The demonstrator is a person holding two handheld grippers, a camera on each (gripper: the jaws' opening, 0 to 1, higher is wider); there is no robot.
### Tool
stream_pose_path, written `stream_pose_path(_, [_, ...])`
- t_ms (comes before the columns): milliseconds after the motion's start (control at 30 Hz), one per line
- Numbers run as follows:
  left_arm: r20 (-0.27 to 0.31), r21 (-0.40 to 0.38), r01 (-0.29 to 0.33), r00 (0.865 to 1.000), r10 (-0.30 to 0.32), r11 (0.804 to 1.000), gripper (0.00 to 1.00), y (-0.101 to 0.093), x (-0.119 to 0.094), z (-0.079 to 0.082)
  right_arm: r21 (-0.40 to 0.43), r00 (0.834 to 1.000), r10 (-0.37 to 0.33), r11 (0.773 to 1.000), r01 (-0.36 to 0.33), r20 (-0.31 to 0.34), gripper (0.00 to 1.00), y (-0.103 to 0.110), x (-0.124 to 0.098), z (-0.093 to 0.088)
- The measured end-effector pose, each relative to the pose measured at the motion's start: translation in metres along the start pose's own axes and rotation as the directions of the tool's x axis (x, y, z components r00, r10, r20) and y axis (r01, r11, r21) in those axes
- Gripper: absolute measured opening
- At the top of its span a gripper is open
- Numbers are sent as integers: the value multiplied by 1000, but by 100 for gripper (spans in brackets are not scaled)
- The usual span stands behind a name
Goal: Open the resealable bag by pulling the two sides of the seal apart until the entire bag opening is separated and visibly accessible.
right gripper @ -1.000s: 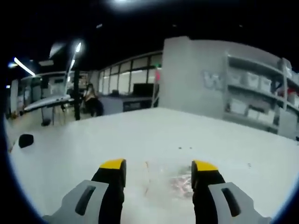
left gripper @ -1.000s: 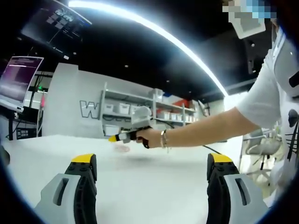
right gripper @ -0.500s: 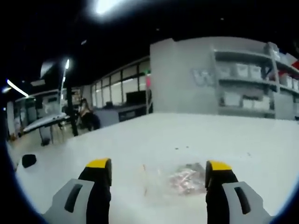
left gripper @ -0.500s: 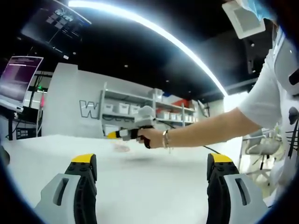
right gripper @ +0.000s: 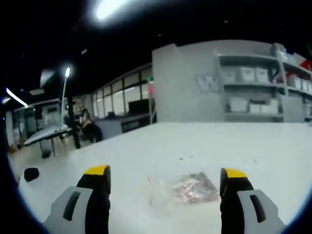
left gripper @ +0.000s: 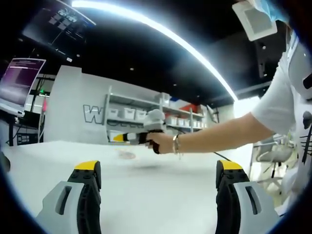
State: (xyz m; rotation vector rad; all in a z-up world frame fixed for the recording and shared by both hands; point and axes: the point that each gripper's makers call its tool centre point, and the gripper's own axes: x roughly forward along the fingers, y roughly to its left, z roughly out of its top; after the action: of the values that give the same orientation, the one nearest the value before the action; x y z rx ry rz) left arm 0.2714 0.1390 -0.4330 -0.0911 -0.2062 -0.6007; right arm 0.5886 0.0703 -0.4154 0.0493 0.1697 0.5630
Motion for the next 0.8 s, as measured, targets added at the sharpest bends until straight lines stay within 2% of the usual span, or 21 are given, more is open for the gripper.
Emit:
stream_pose_path(633, [0, -1, -8, 1000, 8, 1000, 96, 0, 0, 1, 3, 1000, 4, 1000, -4, 31, 95, 14, -40, -5])
stream_pose_path(800, [1, 0, -9, 1000, 9, 1000, 96, 0, 0, 1, 7, 999, 2, 1000, -2, 33, 94, 5, -39, -4])
